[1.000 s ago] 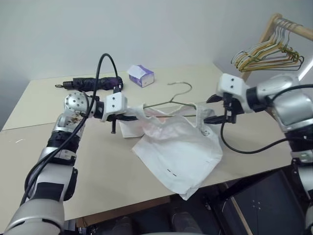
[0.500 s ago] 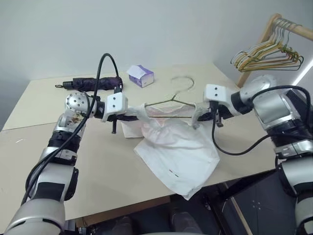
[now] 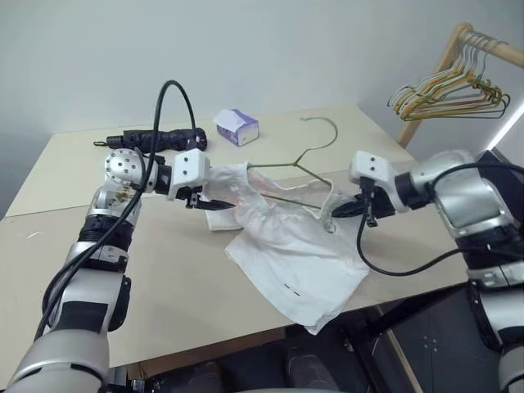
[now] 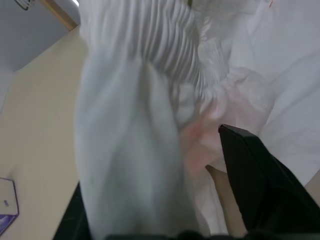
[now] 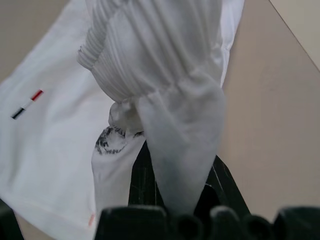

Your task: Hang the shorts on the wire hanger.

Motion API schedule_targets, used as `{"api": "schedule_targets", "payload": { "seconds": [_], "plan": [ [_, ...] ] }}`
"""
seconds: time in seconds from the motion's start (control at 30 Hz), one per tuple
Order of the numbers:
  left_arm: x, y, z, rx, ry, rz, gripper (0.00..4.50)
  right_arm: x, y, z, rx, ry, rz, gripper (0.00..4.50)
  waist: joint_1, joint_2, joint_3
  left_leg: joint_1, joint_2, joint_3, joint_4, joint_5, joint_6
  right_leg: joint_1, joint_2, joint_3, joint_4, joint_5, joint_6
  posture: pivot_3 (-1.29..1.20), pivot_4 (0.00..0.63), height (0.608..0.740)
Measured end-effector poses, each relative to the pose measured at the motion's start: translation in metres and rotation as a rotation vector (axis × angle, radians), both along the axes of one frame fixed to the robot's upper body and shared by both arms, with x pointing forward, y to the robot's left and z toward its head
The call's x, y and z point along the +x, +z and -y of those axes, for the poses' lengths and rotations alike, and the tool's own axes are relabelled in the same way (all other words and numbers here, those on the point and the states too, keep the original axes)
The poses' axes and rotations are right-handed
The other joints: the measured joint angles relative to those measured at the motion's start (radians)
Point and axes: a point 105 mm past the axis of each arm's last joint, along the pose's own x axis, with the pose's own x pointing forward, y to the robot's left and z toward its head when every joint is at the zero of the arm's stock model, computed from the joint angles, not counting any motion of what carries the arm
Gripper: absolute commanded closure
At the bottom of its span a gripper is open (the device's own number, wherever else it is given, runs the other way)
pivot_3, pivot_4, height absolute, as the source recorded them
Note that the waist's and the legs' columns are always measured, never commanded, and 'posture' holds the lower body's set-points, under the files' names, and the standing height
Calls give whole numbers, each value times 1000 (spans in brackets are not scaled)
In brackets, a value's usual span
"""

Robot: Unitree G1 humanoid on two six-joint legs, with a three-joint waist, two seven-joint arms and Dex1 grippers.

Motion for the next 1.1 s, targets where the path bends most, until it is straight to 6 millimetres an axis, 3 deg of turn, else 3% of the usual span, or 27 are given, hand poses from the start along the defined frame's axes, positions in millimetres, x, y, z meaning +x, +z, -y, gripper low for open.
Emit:
{"api": "schedule_targets", "payload": {
  "seconds": [0.03,0.13,0.33,0.4,0.63,0.73,0.83,0.93,1.1],
  "plan": [
    [3,6,-8,-35,46,10,41,-5,-6,6,23,-46,-29,4500,1,0,0,0,0,0,0,0,0,0,0,0,0,0,0,-135,0,740],
    [10,29,-27,-139,149,72,41,-21,-27,20,71,-191,-104,4500,2,0,0,1,0,0,0,0,0,0,0,1,1,0,0,-143,0,740],
    [13,65,-26,-388,261,181,41,-47,-48,24,199,-434,-174,4500,9,0,0,1,0,-1,1,0,0,1,0,1,0,0,1,-164,15,740],
    [5,76,-17,-546,274,174,41,-50,-53,32,257,-590,-199,4500,12,0,0,1,0,-5,1,0,0,1,-1,2,1,0,1,-172,18,740],
    [-27,73,34,-796,247,-24,41,-56,-55,88,247,-1049,-209,4500,15,0,0,1,-1,-6,2,0,0,3,-1,2,1,0,1,-199,24,740],
    [-41,85,58,-871,185,-100,41,-47,-43,115,273,-1242,-157,4500,5,1,0,2,-2,-6,2,0,0,4,-1,4,0,0,2,-207,14,740],
    [-52,84,75,-795,117,-115,41,-37,-16,155,331,-1462,-48,4500,-11,5,-3,4,-3,-1,2,0,0,5,0,4,0,-1,2,-208,11,740],
    [-50,81,71,-730,119,-134,41,-37,6,183,375,-1604,22,4500,-26,7,-4,5,-2,0,1,0,0,6,1,4,-1,-4,7,-212,4,740],
    [-56,93,70,-738,49,-165,41,-23,41,202,527,-1738,57,4500,-56,9,-4,10,-2,0,0,0,0,12,0,4,-4,-5,8,-214,1,740]
  ]
}}
